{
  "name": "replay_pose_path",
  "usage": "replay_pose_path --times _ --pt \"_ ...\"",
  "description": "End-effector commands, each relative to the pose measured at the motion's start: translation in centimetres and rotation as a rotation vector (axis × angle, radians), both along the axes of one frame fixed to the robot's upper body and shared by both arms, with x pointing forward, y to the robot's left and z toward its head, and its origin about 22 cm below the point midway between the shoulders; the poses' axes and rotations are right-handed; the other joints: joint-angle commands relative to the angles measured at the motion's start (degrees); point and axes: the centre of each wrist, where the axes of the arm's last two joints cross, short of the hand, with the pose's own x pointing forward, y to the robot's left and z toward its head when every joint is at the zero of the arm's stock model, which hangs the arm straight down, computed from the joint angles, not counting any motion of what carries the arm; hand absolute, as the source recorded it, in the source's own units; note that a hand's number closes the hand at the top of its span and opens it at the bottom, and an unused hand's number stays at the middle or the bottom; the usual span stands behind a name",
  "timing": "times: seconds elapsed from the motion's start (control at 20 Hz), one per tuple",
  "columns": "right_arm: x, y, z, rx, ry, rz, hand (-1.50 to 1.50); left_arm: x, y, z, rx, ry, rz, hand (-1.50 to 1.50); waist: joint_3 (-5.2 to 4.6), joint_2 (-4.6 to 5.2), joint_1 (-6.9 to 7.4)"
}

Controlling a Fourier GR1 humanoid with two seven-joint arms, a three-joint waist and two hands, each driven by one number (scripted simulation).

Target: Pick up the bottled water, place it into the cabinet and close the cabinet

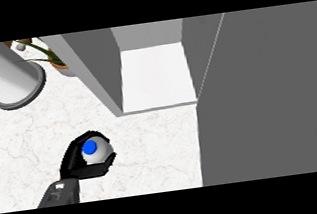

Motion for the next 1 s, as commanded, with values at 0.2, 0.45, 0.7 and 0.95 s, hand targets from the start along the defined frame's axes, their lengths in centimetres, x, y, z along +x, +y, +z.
replay_pose_path --times 0.2,0.45,0.7,0.95 --pt "-0.4 -0.7 4.0 -0.06 -0.051 -0.041 -1.5 -3.4 -0.1 -2.4 0.132 -0.13 0.106 1.5 -0.09 0.18 1.44" --pt "-0.7 0.1 3.2 -0.049 -0.036 -0.04 -1.5 -2.8 -2.8 -2.3 0.096 -0.158 0.102 1.5 0.01 -0.13 1.44" --pt "-0.6 -1.0 3.4 -0.036 -0.029 -0.037 -1.5 -0.9 -5.4 -0.7 0.048 -0.163 0.102 1.5 0.13 -0.32 2.11" --pt "-0.6 -0.8 3.6 -0.055 -0.035 -0.025 -1.5 1.8 -8.5 1.6 -0.033 -0.152 0.054 1.5 0.06 -0.37 1.37"
